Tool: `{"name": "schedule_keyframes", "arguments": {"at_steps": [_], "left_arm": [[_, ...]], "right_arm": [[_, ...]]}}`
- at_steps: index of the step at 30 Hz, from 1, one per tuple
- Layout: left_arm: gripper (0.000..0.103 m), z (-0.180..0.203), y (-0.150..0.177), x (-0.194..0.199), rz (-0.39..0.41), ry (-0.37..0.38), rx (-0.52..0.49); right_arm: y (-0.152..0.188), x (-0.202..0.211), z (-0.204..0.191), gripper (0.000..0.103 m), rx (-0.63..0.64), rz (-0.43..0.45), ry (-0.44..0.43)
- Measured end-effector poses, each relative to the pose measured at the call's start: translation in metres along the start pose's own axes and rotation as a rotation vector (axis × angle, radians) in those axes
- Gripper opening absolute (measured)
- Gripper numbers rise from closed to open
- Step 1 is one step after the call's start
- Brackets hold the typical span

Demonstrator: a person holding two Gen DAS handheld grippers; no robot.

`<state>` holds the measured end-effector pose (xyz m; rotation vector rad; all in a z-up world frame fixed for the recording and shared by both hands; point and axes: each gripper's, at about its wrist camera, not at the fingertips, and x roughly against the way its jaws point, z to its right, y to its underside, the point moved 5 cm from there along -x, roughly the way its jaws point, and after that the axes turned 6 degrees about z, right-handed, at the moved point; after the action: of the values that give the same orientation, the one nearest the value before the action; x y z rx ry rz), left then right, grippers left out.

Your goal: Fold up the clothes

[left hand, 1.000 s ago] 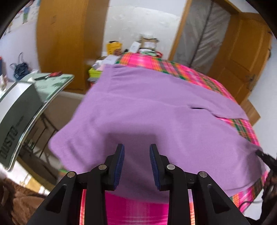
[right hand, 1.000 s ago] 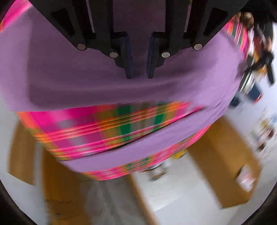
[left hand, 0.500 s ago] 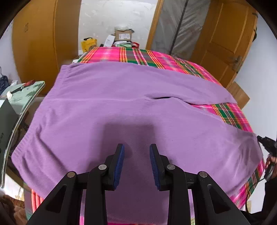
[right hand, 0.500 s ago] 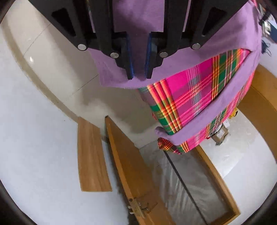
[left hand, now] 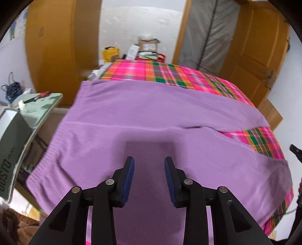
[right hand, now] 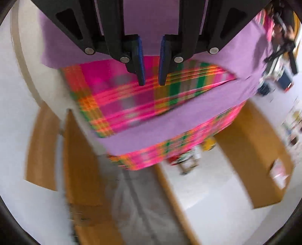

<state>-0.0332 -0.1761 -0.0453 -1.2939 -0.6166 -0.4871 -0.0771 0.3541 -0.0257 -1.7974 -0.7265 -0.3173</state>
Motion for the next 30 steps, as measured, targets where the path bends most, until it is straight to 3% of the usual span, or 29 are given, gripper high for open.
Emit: {"name": "schedule_keyframes", "arguments": {"at_steps": [5, 9, 17, 21, 22, 24, 25, 30], "left_arm": [[0.035, -0.045, 0.0, -0.001, -0.002, -0.099, 0.078], [0.035, -0.079, 0.015, -0.004, -0.042, -0.155, 0.133], [0.035, -0.093, 0.018, 0.008, -0.025, -0.144, 0.149], [0.036, -0.099, 0.005, 0.025, 0.03, -0.136, 0.158], [0.037, -0.102, 0.001, 0.03, 0.049, -0.138, 0.162], [0.053, -0.109, -0.002, 0.034, 0.069, -0.154, 0.174], [0.054, -0.114, -0.001, 0.035, 0.071, -0.168, 0.183], [0.054, -0.135, 0.023, 0.022, -0.001, -0.199, 0.228]], "right_arm": [[-0.009, -0.002, -0.048, 0.018, 0.094, 0.01, -0.116], [-0.015, 0.0, -0.069, 0.018, 0.118, 0.023, -0.161], [-0.033, 0.002, -0.108, 0.018, 0.192, 0.05, -0.199], [-0.055, 0.011, -0.133, 0.019, 0.238, 0.088, -0.248], [-0.059, 0.013, -0.139, 0.019, 0.25, 0.095, -0.26], [-0.066, 0.015, -0.152, 0.021, 0.277, 0.108, -0.289], [-0.068, 0.015, -0.158, 0.021, 0.287, 0.11, -0.3], [-0.066, 0.01, -0.18, 0.022, 0.319, 0.102, -0.353]]}}
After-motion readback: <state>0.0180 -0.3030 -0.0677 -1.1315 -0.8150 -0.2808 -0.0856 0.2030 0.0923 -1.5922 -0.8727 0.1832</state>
